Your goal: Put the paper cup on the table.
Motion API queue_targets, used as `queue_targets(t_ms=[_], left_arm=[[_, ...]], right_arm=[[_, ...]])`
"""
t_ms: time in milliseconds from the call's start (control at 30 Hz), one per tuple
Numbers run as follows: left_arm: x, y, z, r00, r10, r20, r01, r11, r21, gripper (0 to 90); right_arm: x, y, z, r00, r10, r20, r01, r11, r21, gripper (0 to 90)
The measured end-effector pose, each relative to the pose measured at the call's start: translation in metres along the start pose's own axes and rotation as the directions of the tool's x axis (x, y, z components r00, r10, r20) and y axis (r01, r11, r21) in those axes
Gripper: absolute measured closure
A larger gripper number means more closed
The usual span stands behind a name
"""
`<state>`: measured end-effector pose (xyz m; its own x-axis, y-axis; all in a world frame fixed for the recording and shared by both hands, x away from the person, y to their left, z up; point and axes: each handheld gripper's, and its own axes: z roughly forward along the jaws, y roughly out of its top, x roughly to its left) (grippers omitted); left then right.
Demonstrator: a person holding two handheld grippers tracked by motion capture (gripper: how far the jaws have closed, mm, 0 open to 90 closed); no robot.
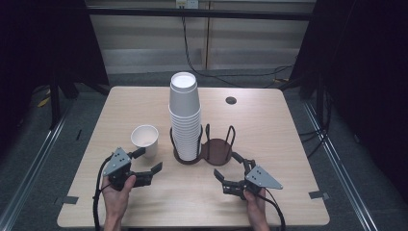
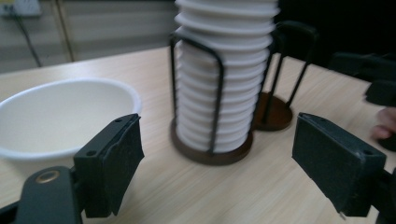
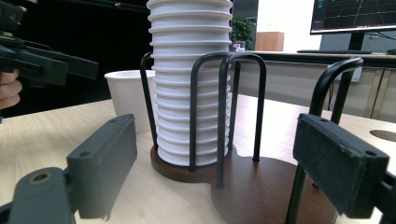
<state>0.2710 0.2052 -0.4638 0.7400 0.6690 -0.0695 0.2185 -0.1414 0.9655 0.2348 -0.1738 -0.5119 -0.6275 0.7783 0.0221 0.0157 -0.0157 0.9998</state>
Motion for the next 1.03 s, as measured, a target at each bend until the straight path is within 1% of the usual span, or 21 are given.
queue_targets(t_ms=[67, 133, 200, 233, 300, 367, 433, 500, 533, 567, 600, 633, 700, 733, 800, 833, 867, 900, 933, 967, 1033], left_arm=[[-0.006, -0.005, 0.003, 0.9992, -0.040, -0.002, 0.040, 0.9990, -0.019, 16.0], [-0.010, -0.011, 0.005, 0.9988, -0.045, -0.017, 0.044, 0.9986, -0.028, 16.0], [-0.013, -0.015, 0.006, 0.9994, -0.031, -0.018, 0.031, 0.9992, -0.024, 16.0], [-0.016, -0.016, 0.007, 0.9993, -0.036, -0.013, 0.035, 0.9990, -0.029, 16.0], [-0.020, -0.019, 0.008, 0.9998, -0.018, 0.007, 0.018, 0.9997, -0.019, 15.8], [-0.026, -0.024, 0.008, 0.9999, -0.010, -0.004, 0.010, 0.9994, -0.034, 15.9], [-0.030, -0.027, 0.010, 0.9999, 0.012, -0.003, -0.012, 0.9995, -0.029, 15.8], [-0.034, -0.030, 0.010, 0.9999, 0.013, 0.003, -0.013, 0.9981, -0.059, 15.8], [-0.035, -0.032, 0.011, 0.9994, 0.034, -0.006, -0.034, 0.9980, -0.054, 15.9], [-0.038, -0.037, 0.013, 0.9997, 0.017, -0.018, -0.018, 0.9978, -0.065, 15.9], [-0.037, -0.039, 0.013, 0.9993, 0.026, -0.026, -0.028, 0.9971, -0.071, 15.8], [-0.038, -0.041, 0.014, 0.9999, -0.008, -0.010, 0.007, 0.9964, -0.085, 15.9], [-0.039, -0.042, 0.013, 0.9999, -0.006, -0.016, 0.004, 0.9946, -0.103, 15.9], [-0.039, -0.042, 0.012, 0.9995, 0.023, -0.019, -0.025, 0.9946, -0.101, 15.9], [-0.046, -0.044, 0.011, 0.9973, 0.065, -0.036, -0.069, 0.9879, -0.139, 15.9], [-0.049, -0.046, 0.011, 0.9979, 0.059, -0.027, -0.063, 0.9806, -0.185, 15.9], [-0.050, -0.048, 0.010, 0.9975, 0.065, -0.027, -0.070, 0.9743, -0.214, 15.9], [-0.053, -0.049, 0.008, 0.9976, 0.057, -0.040, -0.065, 0.9686, -0.240, 16.1], [-0.053, -0.049, 0.008, 0.9980, 0.049, -0.041, -0.057, 0.9677, -0.245, 15.8], [-0.052, -0.049, 0.009, 0.9981, 0.050, -0.035, -0.057, 0.9698, -0.237, 15.8], [-0.051, -0.049, 0.009, 0.9974, 0.067, -0.029, -0.072, 0.9697, -0.234, 15.8]], right_arm=[[0.000, 0.000, 0.000, 1.0000, 0.003, 0.001, -0.003, 1.0000, 0.002, 13.2], [0.000, 0.000, 0.000, 1.0000, -0.001, 0.002, 0.001, 1.0000, 0.001, 13.2], [0.000, 0.000, 0.000, 1.0000, -0.002, 0.002, 0.002, 1.0000, 0.001, 13.2], [0.000, 0.000, 0.000, 1.0000, 0.000, 0.002, 0.000, 1.0000, 0.000, 13.2], [0.000, 0.000, 0.000, 1.0000, 0.000, 0.002, 0.000, 1.0000, 0.000, 13.2], [0.000, 0.000, 0.000, 1.0000, 0.000, 0.002, 0.000, 1.0000, 0.000, 13.2], [0.000, 0.000, 0.000, 1.0000, -0.001, 0.002, 0.001, 1.0000, 0.001, 13.2], [0.000, 0.000, 0.000, 1.0000, -0.001, 0.002, 0.001, 1.0000, 0.001, 13.2], [0.000, 0.000, 0.000, 1.0000, -0.001, 0.003, 0.001, 1.0000, 0.001, 13.2], [0.000, 0.000, 0.000, 1.0000, -0.001, 0.002, 0.001, 1.0000, 0.001, 13.2], [0.000, 0.000, 0.000, 1.0000, 0.004, 0.002, -0.004, 1.0000, 0.002, 13.2], [0.000, 0.000, 0.000, 1.0000, 0.004, 0.002, -0.004, 1.0000, 0.002, 13.2], [0.000, 0.000, 0.000, 1.0000, 0.003, 0.002, -0.003, 1.0000, 0.002, 13.2], [0.000, 0.000, 0.000, 1.0000, -0.001, 0.002, 0.001, 1.0000, 0.001, 13.2], [0.000, 0.000, 0.000, 1.0000, 0.003, 0.002, -0.003, 1.0000, 0.002, 13.2], [0.000, 0.000, 0.000, 1.0000, 0.007, 0.003, -0.007, 1.0000, 0.003, 13.2], [0.000, 0.000, 0.000, 1.0000, 0.007, 0.003, -0.007, 1.0000, 0.003, 13.1], [0.000, 0.000, 0.000, 1.0000, 0.006, 0.006, -0.006, 1.0000, 0.003, 13.1], [0.000, 0.000, 0.000, 0.9999, 0.001, 0.012, -0.001, 1.0000, 0.002, 13.1], [0.000, 0.000, 0.000, 0.9999, 0.001, 0.012, -0.001, 1.0000, 0.003, 13.1], [0.000, 0.000, 0.000, 0.9998, 0.008, 0.020, -0.008, 1.0000, 0.006, 12.9]])
